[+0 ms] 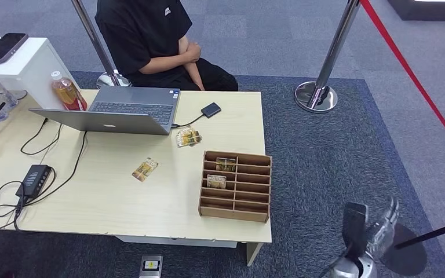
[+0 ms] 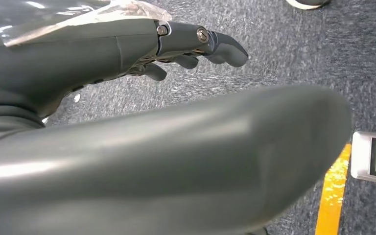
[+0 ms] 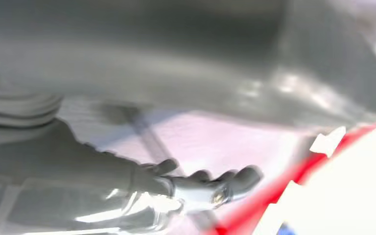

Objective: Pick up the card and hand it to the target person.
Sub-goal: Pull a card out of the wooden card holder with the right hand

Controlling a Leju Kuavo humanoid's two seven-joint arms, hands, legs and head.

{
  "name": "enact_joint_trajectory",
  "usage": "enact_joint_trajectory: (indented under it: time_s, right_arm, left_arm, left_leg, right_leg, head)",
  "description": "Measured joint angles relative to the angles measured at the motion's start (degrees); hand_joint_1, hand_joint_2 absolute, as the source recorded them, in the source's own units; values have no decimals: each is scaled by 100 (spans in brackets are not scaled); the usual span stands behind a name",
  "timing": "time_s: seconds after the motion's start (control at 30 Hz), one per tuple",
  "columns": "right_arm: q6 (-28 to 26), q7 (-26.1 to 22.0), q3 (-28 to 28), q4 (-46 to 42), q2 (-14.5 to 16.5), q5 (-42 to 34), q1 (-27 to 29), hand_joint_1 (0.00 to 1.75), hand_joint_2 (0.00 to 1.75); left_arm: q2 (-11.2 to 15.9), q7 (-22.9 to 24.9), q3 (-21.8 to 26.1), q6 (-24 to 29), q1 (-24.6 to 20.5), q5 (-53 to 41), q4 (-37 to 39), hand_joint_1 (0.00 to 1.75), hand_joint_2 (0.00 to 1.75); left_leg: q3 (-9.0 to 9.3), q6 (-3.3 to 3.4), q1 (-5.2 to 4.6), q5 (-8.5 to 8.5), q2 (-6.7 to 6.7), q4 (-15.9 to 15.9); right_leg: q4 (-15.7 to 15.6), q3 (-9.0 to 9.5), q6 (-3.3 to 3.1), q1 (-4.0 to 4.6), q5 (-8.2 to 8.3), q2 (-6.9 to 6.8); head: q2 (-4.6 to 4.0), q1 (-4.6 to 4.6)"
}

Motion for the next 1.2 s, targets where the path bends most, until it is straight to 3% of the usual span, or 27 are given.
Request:
enact_joint_trajectory:
  time_s: [0.07,0.2,0.33,0.43,0.63,0.93,1.2]
  right_arm:
    - [-8,149,624,-578,75,132,98,0,0]
    - [-9,246,1331,-1335,64,455,165,0,0]
    - [-9,812,2166,-2117,20,2082,360,0,175]
    - [-9,1322,2962,-2604,-17,3169,534,0,175]
    - [-9,2010,4125,-2925,-112,3692,877,0,175]
    - [77,2670,4736,-2412,-164,4077,904,9,175]
    - [213,2946,5070,-1970,-193,4068,803,11,175]
  left_arm:
    - [-4,0,6,0,-3,9,1,0,0]
    - [-14,0,17,0,-3,14,2,0,0]
    - [-16,-1,33,-16,-4,11,2,0,0]
    - [-18,-17,38,-52,-5,8,2,0,0]
    - [-17,-58,36,-103,-5,46,2,0,0]
    - [-18,-9,45,-59,-5,78,2,0,0]
    - [-18,-2,50,-38,-5,109,2,0,0]
  left_leg:
    - [-3,-3,1,2,-1,0]
    - [-5,-4,-2,3,-2,0]
    - [-6,-4,-3,3,-2,0]
    - [-7,-4,-1,3,-3,0]
    - [-8,-4,1,3,-2,-1]
    - [-8,-4,0,3,-2,-1]
    - [-9,-4,1,3,-2,-1]
  right_leg:
    - [1,-3,-1,0,0,0]
    - [1,-2,0,1,1,0]
    - [1,-4,0,0,1,0]
    - [1,-5,-1,0,0,0]
    - [1,-5,-1,2,0,0]
    - [0,-3,-1,1,1,0]
    - [1,-4,-1,2,1,0]
  head:
    - [0,1]
    - [1,2]
    - [1,2]
    - [1,2]
    - [1,1]
    - [1,1]
    - [1,2]
